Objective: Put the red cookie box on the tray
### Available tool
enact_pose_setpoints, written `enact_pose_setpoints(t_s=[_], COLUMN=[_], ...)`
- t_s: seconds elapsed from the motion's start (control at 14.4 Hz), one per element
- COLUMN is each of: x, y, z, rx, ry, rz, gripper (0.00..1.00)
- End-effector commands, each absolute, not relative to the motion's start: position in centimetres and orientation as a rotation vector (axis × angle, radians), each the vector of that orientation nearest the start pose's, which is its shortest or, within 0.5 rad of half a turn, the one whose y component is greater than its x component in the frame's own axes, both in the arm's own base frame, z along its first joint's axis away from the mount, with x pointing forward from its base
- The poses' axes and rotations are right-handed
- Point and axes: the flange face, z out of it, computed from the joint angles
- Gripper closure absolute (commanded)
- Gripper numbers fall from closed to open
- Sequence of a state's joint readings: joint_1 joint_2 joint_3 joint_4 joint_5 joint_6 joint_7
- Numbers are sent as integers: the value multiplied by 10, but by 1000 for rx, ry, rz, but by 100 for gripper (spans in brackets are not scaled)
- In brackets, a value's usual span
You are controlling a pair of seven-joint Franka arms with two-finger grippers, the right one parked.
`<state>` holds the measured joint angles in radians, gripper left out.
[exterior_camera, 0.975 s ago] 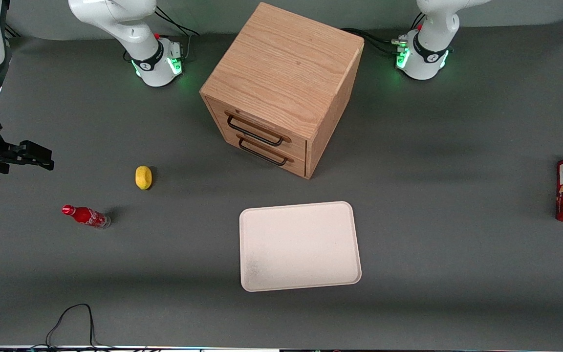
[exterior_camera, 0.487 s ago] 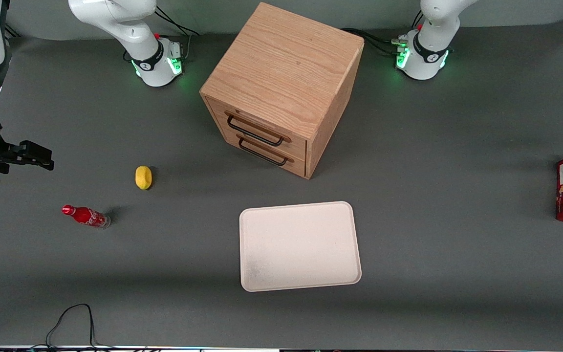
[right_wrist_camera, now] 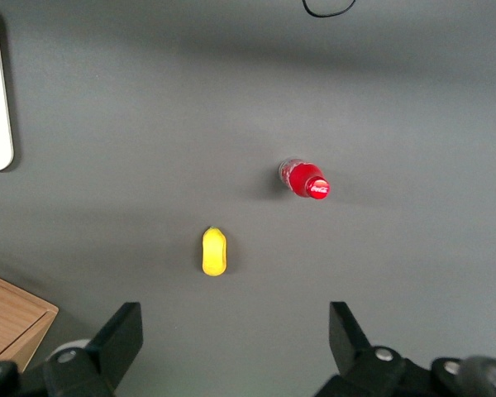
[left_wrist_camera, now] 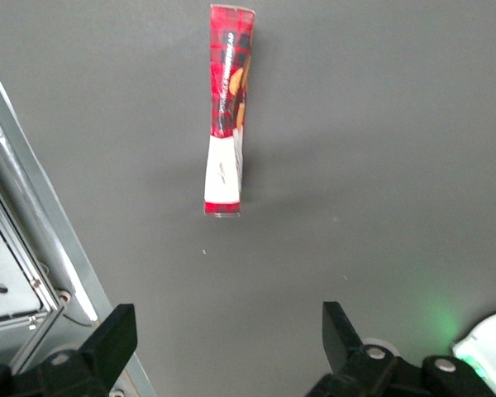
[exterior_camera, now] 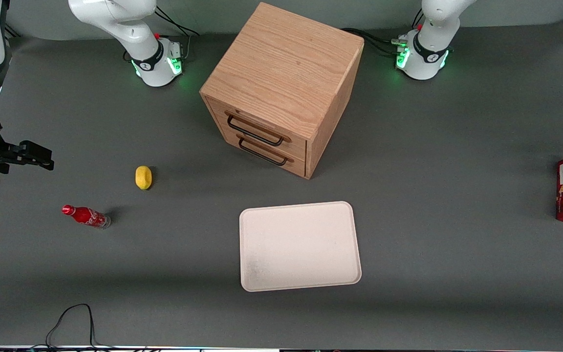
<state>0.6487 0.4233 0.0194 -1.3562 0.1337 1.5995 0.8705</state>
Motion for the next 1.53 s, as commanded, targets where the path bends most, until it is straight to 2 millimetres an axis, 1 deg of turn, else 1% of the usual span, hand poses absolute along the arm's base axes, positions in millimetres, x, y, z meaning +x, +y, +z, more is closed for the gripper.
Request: enact_pose_setpoints(t_s=[0.0,0.21,0.35,0.42,0.56,0.7,0.91,1.18,1.32,1.39,1.46], x=[526,542,548,552,556,558,556,557,556,558,558], y=[431,438,435,430,426,417,414,412,413,410,410], z=[413,351,317,303,285,264,247,246,242,242,242], rx=[-3116,-3119,-3135,-3143,-3152,-3148,-3141,-3145,-3148,-3148,-3148], ry=[379,392,320,303,269,284,296,294,293,300,302], rz=[351,339,370,390,401,386,359,351,360,359,361], gripper=[0,0,0,0,0,0,0,0,0,10,61])
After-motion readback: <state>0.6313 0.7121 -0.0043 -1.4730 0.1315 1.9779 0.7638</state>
